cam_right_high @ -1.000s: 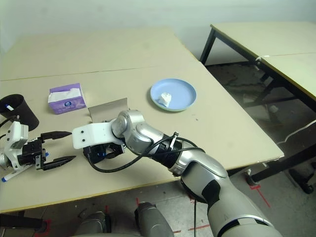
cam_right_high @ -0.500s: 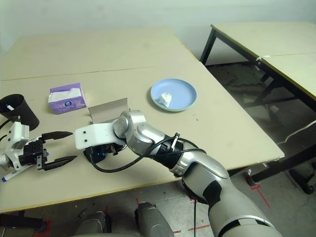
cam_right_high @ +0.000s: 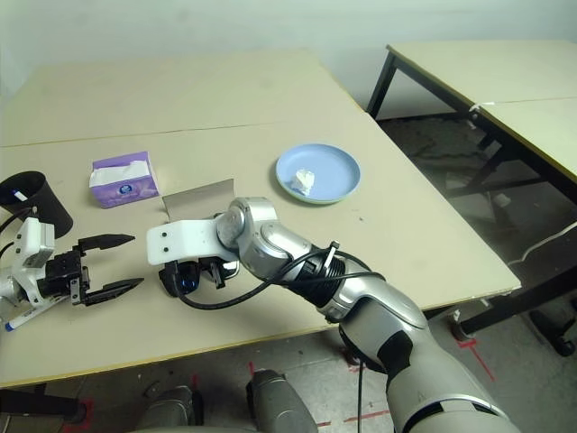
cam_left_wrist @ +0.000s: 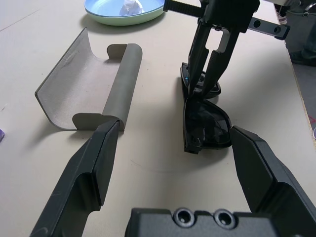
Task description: Organize and tidy the items on the table.
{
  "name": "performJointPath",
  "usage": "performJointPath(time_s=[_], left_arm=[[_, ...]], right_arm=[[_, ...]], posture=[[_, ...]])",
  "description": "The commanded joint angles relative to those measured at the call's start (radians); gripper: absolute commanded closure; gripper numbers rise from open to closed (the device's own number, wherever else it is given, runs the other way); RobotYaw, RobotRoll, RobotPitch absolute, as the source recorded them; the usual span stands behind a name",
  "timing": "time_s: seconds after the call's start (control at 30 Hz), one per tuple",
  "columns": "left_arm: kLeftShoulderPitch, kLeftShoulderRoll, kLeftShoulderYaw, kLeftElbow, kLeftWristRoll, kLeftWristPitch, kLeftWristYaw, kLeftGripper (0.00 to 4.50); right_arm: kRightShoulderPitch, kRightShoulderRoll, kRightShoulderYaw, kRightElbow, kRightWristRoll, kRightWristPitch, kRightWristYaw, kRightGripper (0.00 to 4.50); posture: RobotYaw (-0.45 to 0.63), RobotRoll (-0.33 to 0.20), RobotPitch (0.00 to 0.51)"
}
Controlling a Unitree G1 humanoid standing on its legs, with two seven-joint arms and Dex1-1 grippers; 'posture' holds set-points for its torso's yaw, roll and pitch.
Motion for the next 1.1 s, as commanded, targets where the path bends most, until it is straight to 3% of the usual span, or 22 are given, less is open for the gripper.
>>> performJointPath(time_s=[0.03, 0.53, 0.8, 1.1], left_arm=[[0.0, -0.001, -0.001, 0.015, 0.006, 0.0, 0.003, 0.0], [0.125, -0.005, 0.047, -0.092, 0.029, 0.164, 0.238, 0.0], [0.149, -0.022, 0.056, -0.132, 0.025, 0.182, 0.308, 0.0], [0.162, -0.034, 0.064, -0.153, 0.02, 0.189, 0.337, 0.0]], right_arm=[[-0.059, 0.007, -0.034, 0.019, -0.002, -0.031, 0.012, 4.36], [-0.297, 0.158, -0.142, 0.546, -0.037, -0.39, -0.149, 4.36], [-0.318, 0.221, -0.166, 0.761, -0.082, -0.543, -0.262, 4.36], [-0.284, 0.212, -0.179, 0.836, -0.12, -0.595, -0.321, 4.36]], posture=[[-0.14, 0.0, 0.084], [-0.09, 0.0, 0.082], [-0.07, 0.0, 0.086], [-0.07, 0.0, 0.085]])
